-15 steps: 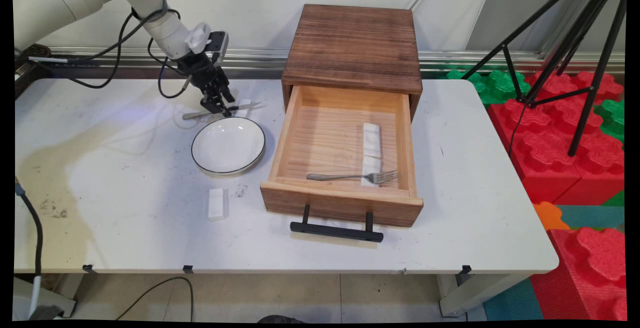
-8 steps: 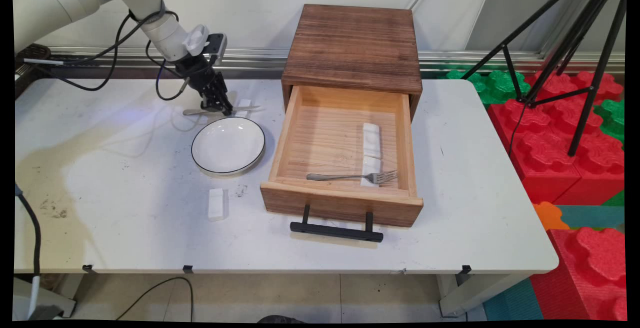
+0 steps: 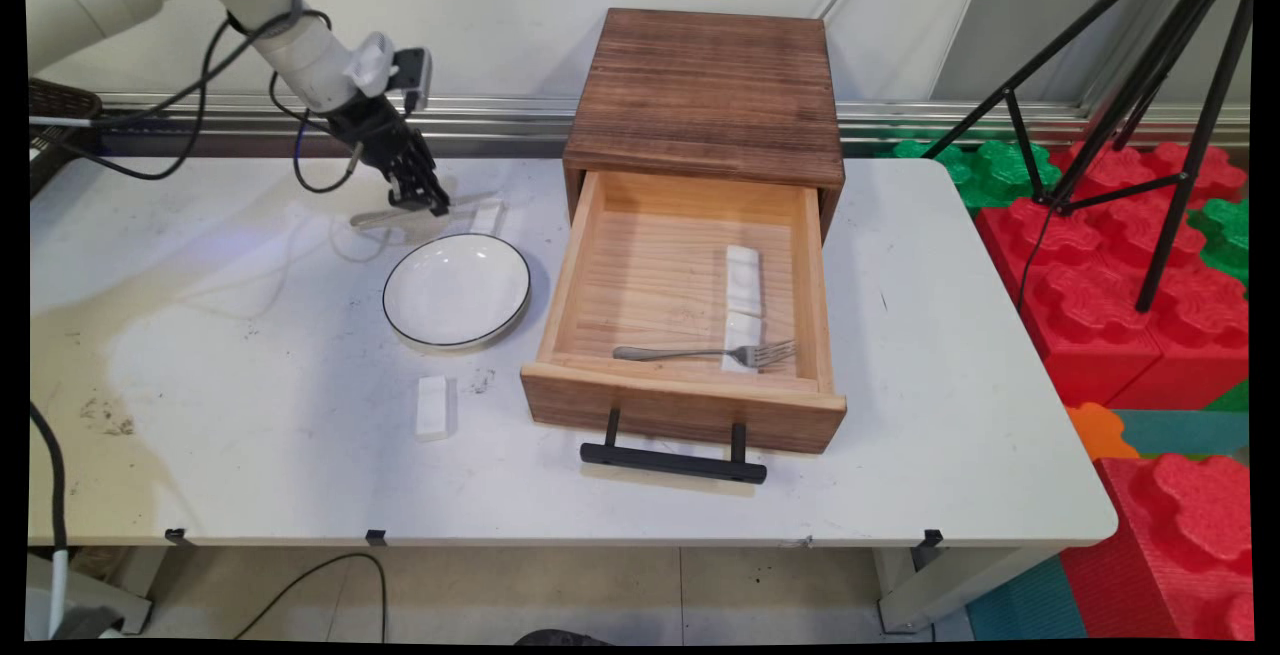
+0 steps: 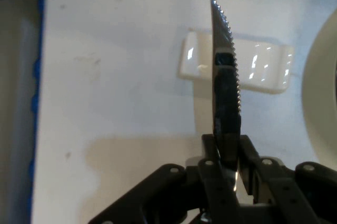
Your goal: Place the picked object into the drawer
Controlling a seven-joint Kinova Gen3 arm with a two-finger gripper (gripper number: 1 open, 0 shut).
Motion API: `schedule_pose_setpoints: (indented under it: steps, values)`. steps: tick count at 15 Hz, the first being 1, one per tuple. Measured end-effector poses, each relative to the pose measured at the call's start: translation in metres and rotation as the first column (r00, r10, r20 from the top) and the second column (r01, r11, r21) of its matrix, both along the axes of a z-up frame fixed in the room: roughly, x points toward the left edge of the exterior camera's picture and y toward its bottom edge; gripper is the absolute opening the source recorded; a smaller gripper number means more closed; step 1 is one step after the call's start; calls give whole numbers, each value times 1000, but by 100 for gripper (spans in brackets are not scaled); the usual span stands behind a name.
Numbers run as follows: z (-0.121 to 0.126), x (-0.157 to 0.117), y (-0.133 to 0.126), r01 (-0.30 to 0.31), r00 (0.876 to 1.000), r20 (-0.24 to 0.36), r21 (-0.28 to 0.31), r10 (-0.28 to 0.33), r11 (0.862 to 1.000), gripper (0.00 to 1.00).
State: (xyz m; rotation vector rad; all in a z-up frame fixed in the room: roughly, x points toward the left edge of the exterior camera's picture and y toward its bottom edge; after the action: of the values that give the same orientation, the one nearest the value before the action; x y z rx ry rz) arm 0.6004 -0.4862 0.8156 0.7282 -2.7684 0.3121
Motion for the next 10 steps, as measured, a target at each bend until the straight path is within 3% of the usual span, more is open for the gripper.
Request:
schedule_pose_setpoints:
  steps: [6,10]
  values:
    - [39,10,12,-86,996,-11,-50,86,995,0]
    - [82,13,22,-114,993,-35,-97,111,989,0]
